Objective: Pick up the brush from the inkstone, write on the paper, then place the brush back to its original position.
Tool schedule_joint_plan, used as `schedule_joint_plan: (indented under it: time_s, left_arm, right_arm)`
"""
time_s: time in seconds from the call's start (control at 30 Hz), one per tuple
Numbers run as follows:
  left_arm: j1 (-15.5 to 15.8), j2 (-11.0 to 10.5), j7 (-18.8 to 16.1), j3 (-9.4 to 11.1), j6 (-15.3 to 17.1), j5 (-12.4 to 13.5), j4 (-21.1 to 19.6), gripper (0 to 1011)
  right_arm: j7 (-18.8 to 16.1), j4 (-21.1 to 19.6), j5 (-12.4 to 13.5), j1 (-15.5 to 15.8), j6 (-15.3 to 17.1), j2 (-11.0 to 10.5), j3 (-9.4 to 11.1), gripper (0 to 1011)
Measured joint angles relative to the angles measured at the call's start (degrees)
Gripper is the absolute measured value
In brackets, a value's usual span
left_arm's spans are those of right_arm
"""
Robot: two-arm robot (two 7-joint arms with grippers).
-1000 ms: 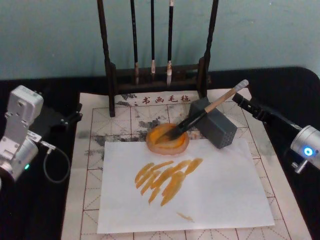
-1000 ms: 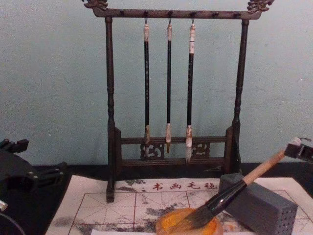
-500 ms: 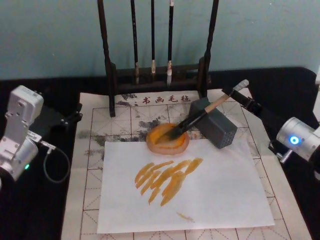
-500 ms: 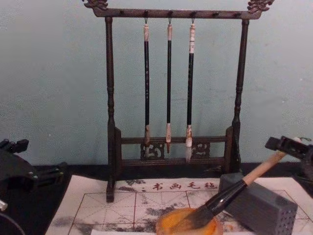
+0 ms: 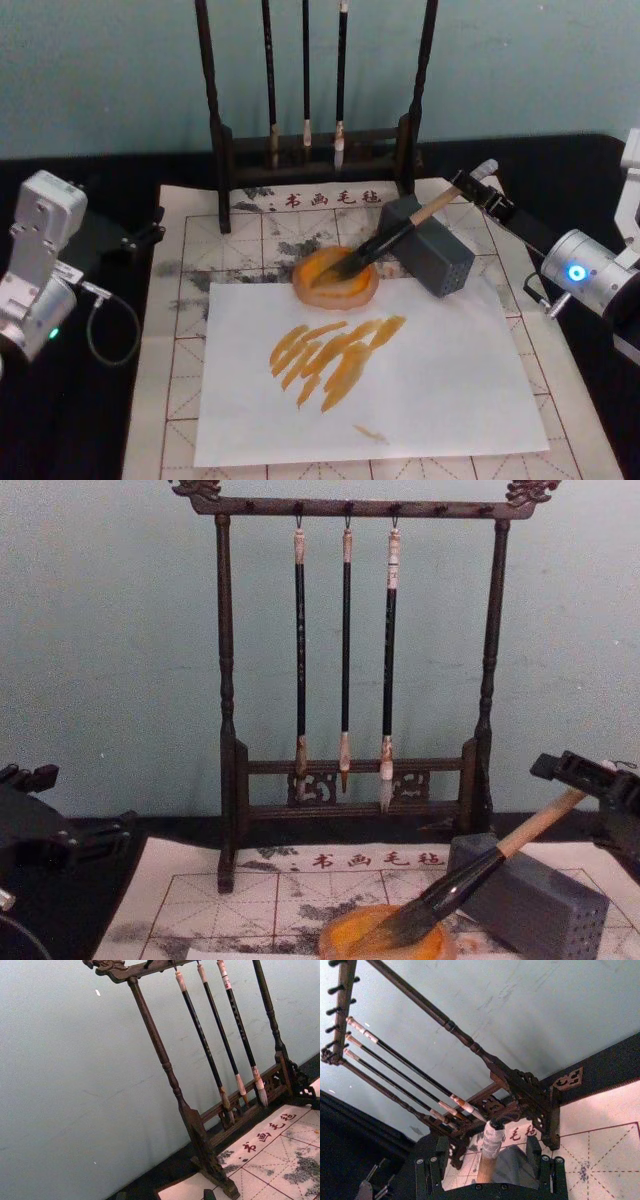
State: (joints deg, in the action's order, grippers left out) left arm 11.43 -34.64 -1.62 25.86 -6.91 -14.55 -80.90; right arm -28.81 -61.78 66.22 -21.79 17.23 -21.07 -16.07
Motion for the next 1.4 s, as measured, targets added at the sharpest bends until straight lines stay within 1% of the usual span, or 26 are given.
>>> schedule_joint_plan:
  time_s: [0.27, 0.73, 1.03, 1.4]
  left_arm:
    - [0.00, 0.00, 0.00, 0.00, 0.00, 0.00, 0.00, 1001]
    - [0.00, 0.00, 0.00, 0.00, 0.00, 0.00, 0.00, 1001]
    - [0.00, 0.00, 0.00, 0.00, 0.00, 0.00, 0.00, 1001]
    - [0.00, 0.00, 0.00, 0.00, 0.00, 0.00, 0.00, 1001]
  right_arm:
    - [0.32, 0.28, 1.93, 0.30, -0.76, 0.09, 0.08, 1000]
    - [0.93, 0.92, 4.32, 0.23, -1.67, -0.20, -1.10, 1000]
    - [0.56, 1.83, 6.32, -0.30, -1.41, -0.33, -1.77, 1000]
    - [0.60, 1.73, 6.14, -0.27, -1.41, -0.31, -1.69, 1000]
